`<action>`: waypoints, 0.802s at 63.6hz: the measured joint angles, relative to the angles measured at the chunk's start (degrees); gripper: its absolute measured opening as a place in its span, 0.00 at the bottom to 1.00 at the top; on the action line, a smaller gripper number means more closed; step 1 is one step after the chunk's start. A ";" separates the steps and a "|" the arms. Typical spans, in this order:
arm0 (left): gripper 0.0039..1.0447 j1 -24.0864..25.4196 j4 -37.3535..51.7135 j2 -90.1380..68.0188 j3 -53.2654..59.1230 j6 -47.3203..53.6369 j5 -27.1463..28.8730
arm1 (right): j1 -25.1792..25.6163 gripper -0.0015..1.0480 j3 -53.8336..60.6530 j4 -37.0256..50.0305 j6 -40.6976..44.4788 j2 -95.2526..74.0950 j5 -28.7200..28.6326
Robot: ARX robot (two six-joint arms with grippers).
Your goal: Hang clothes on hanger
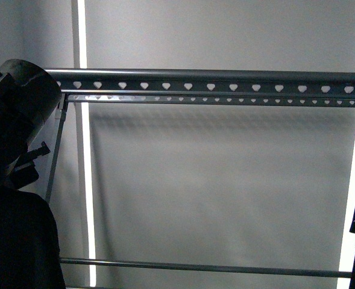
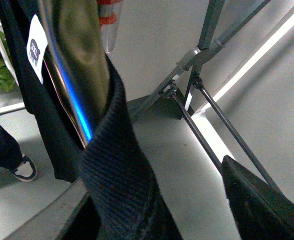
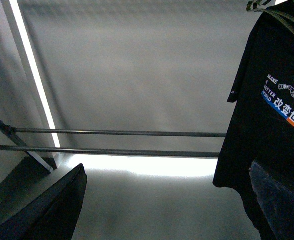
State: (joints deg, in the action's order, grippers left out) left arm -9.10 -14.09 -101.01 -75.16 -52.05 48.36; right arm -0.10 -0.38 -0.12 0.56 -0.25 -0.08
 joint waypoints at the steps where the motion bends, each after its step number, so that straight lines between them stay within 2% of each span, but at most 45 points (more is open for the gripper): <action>1: 0.53 0.00 0.22 0.00 0.07 0.09 -0.13 | 0.00 0.93 0.00 0.00 0.00 0.00 0.00; 20: 0.04 0.66 6.91 0.28 1.49 2.97 -4.52 | 0.00 0.93 0.00 0.00 0.00 0.00 0.00; 26: 0.04 0.39 12.66 2.54 5.33 7.21 -6.73 | 0.00 0.93 0.00 0.00 0.00 0.00 0.00; 32: 0.04 -2.47 19.17 8.02 10.47 12.20 -8.22 | 0.00 0.93 0.00 0.00 0.00 0.00 0.00; 37: 0.04 -4.81 30.56 14.03 16.44 20.33 -15.76 | 0.00 0.93 0.00 0.00 0.00 0.00 0.00; 41: 0.04 -5.44 36.04 17.57 19.34 24.57 -21.90 | 0.00 0.93 0.00 0.00 0.00 0.00 0.00; 50: 0.04 -5.49 37.07 22.82 22.16 32.24 -33.27 | 0.00 0.93 0.00 0.00 0.00 0.00 0.02; 51: 0.04 -5.29 36.41 23.78 22.60 33.97 -36.70 | 0.00 0.93 0.00 0.00 0.00 0.00 0.00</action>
State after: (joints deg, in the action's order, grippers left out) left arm -14.39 22.33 -77.23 -52.56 -18.09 11.66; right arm -0.10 -0.38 -0.12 0.56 -0.25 -0.08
